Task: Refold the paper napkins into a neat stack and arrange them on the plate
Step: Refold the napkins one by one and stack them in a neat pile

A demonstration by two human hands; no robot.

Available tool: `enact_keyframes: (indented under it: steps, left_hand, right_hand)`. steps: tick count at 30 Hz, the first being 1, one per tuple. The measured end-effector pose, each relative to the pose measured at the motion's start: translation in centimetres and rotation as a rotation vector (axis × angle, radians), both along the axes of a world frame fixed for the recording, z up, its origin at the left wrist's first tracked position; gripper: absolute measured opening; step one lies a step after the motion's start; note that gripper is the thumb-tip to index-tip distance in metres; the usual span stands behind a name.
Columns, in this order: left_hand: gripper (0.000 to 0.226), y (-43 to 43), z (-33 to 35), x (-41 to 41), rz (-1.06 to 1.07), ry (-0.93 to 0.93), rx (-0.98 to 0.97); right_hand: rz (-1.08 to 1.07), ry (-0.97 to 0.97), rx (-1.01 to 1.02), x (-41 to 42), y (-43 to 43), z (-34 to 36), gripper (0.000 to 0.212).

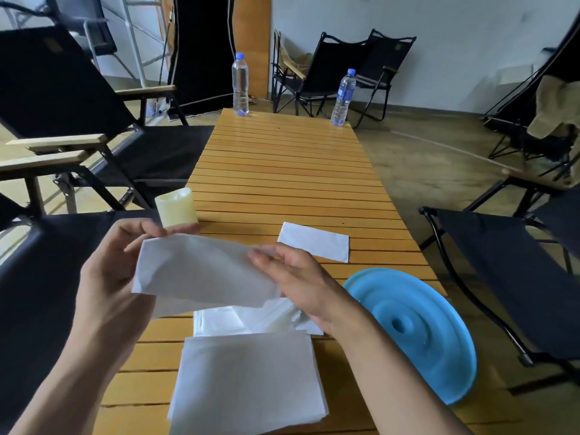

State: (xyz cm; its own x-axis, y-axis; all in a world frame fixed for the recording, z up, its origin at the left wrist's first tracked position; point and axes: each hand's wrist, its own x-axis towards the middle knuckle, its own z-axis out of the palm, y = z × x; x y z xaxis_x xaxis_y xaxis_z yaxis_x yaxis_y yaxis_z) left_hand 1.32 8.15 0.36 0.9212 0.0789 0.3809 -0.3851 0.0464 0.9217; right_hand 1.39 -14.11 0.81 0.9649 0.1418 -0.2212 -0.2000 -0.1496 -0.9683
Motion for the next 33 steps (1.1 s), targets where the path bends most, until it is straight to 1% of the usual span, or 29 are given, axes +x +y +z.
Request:
enact_keyframes:
  steps: [2, 4, 5, 7, 10, 13, 18, 20, 25, 29, 31, 33]
  left_hand:
    - [0.036, 0.2, -0.2, 0.1, 0.028, -0.008, 0.044]
    - [0.044, 0.3, -0.4, 0.2, 0.044, 0.000, 0.103]
    - [0.049, 0.5, -0.5, 0.2, 0.029, 0.001, 0.098]
    - [0.055, 0.7, -0.4, 0.1, -0.014, 0.009, 0.072]
    - [0.037, 1.3, -0.5, 0.2, -0.003, 0.041, 0.130]
    - [0.046, 1.7, -0.7, 0.3, 0.007, 0.074, 0.166]
    - [0.015, 2.0, -0.4, 0.3, 0.010, 0.118, 0.100]
    - [0.020, 2.0, -0.2, 0.1, 0.023, 0.135, 0.114]
    - [0.020, 2.0, 0.1, 0.0, 0.054, 0.147, 0.079]
    - [0.012, 2.2, -0.1, 0.3, 0.095, 0.147, 0.086]
    - [0.017, 2.2, -0.1, 0.4, 0.116, 0.133, 0.119]
    - [0.018, 2.3, 0.1, 0.4, 0.115, 0.135, 0.118]
  right_hand:
    - [-0.024, 0.024, 0.132, 0.0, 0.1, 0.1, 0.026]
    - [-0.047, 0.019, 0.207, 0.1, -0.1, 0.1, 0.019]
    - [-0.059, 0.009, 0.223, 0.2, -0.3, 0.0, 0.019]
    - [-0.089, -0.024, 0.217, 0.4, -0.5, -0.1, 0.023]
    - [-0.118, -0.076, 0.213, 0.6, -1.0, 0.0, 0.025]
    - [-0.106, -0.107, 0.184, 0.6, -1.4, 0.1, 0.023]
    - [-0.136, -0.120, 0.178, 0.8, -1.7, -0.1, 0.016]
    - [-0.138, -0.106, 0.177, 0.9, -1.7, -0.3, 0.014]
    - [-0.103, -0.073, 0.176, 1.0, -1.7, -0.5, 0.019]
    - [-0.141, -0.058, 0.186, 1.0, -1.5, -0.5, 0.014]
    - [-0.135, -0.050, 0.213, 1.0, -1.4, -0.5, 0.014]
    - [-0.127, -0.040, 0.239, 1.0, -1.4, -0.5, 0.015]
